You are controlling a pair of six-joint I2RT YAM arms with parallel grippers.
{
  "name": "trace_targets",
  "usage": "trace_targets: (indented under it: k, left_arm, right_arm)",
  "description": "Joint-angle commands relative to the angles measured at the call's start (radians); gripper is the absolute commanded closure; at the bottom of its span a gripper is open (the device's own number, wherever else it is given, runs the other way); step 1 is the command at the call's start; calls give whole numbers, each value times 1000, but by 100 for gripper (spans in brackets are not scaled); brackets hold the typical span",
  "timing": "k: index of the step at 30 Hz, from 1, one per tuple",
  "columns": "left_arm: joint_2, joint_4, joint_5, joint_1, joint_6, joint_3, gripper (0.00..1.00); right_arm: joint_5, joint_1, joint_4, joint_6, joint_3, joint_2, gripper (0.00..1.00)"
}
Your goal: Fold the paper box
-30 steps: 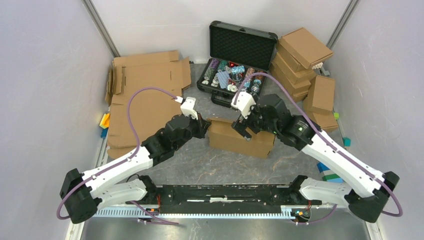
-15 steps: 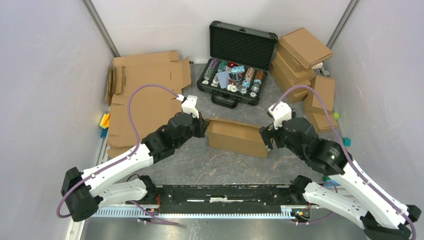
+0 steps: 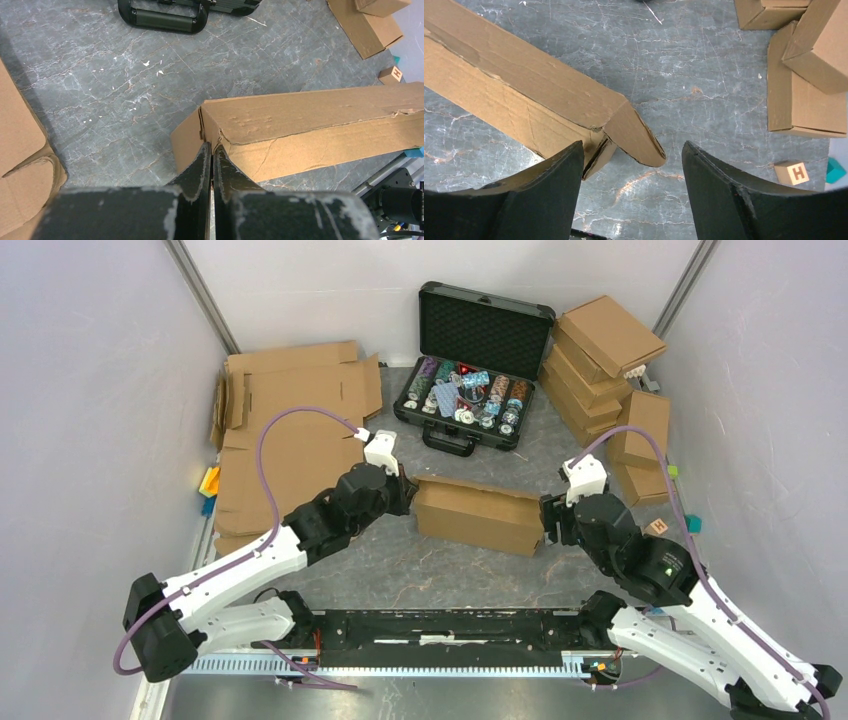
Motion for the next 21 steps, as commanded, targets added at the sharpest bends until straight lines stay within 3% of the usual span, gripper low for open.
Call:
trace_targets:
  k: [1,10,14,19,21]
  left_arm:
    - [32,-103,13,-10,16,16,98]
    - [34,-97,9,-12,27,22,97]
    - [45,-96,9,-12,32,28,97]
    - [50,-97,9,-13,39,34,96]
    - [48,-97,9,-12,40,35,96]
  right_arm:
    - [52,4,66,65,-33,-22,25]
    - [30,3,151,96,-81,-11,26]
    - [36,-6,158,79,-71,-9,40]
    - [-36,-57,128,48,-39,48,40]
    - [-103,-103,134,32,-33,54,45]
